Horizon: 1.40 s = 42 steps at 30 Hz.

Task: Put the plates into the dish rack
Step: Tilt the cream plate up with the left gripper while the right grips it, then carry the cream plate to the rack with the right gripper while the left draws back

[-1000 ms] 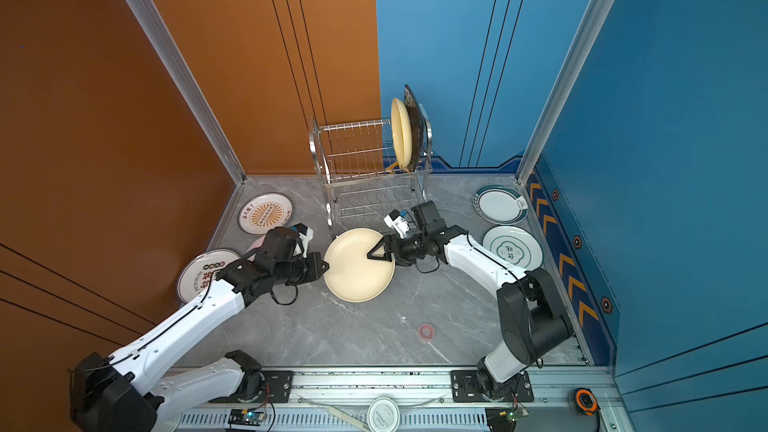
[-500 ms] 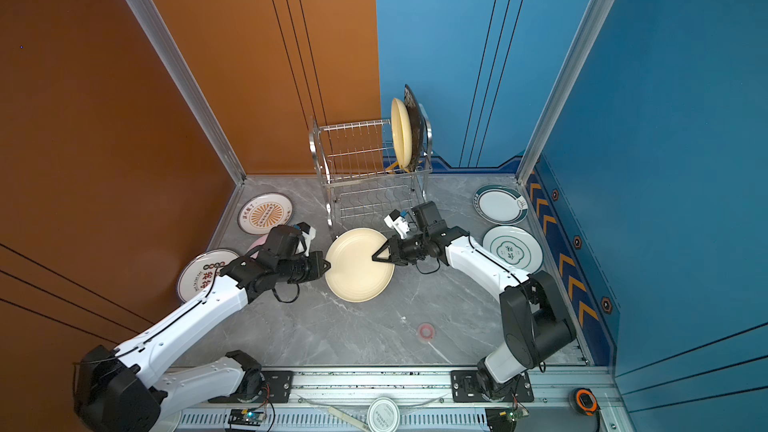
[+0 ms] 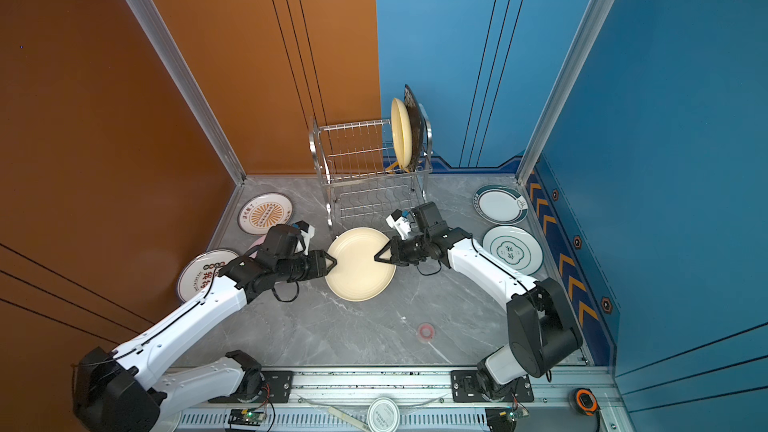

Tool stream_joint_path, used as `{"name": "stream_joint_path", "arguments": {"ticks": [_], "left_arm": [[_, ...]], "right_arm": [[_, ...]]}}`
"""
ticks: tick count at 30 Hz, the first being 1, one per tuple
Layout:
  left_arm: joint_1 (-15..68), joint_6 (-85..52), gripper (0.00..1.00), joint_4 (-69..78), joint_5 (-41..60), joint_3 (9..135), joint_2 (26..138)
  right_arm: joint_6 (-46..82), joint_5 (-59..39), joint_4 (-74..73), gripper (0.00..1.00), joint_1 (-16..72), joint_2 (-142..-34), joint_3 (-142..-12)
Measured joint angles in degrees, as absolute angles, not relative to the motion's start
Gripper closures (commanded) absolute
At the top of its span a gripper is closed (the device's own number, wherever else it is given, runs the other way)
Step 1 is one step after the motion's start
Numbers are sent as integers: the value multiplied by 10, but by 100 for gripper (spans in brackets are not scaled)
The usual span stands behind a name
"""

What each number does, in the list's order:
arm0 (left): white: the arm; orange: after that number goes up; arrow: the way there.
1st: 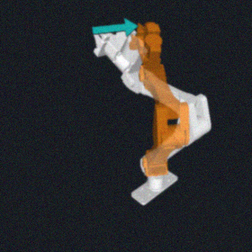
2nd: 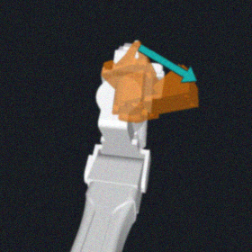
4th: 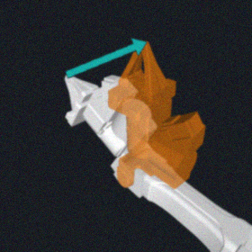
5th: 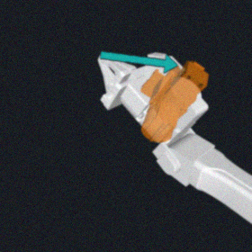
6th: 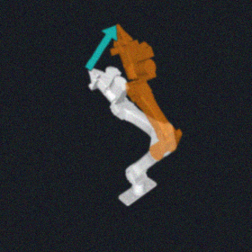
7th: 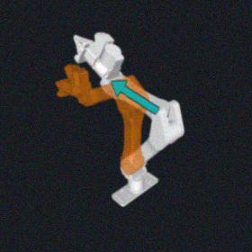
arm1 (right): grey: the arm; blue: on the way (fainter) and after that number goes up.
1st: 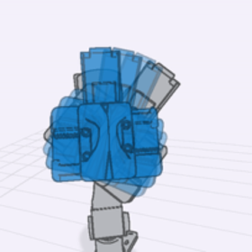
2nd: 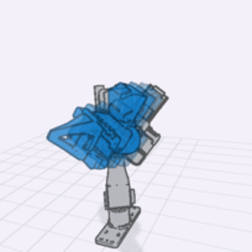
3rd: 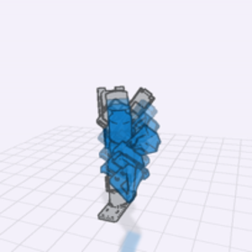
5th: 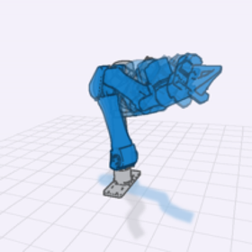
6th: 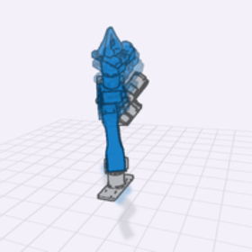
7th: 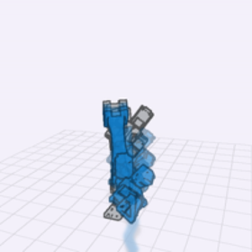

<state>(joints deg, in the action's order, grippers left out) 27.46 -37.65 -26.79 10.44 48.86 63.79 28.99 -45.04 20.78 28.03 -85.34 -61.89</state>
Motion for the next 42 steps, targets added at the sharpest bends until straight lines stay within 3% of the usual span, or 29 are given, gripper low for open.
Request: {"name": "stream_joint_path", "arguments": {"ticks": [9,15,21,31,42], "left_arm": [[229,-379,10,-268,93,486,619],[225,-375,1,-268,96,484,622],[225,-373,2,-265,110,472,624],[224,-368,2,-254,140,469,645],[224,-369,2,-233,157,469,658]], "right_arm": [[245,-216,350,100,329,-786,-742],[222,-53,429,100,383,-781,-864],[203,106,484,100,435,-799,-992],[100,345,473,100,496,-919,-1214],[-68,472,301,100,490,-1062,-1320]]}}
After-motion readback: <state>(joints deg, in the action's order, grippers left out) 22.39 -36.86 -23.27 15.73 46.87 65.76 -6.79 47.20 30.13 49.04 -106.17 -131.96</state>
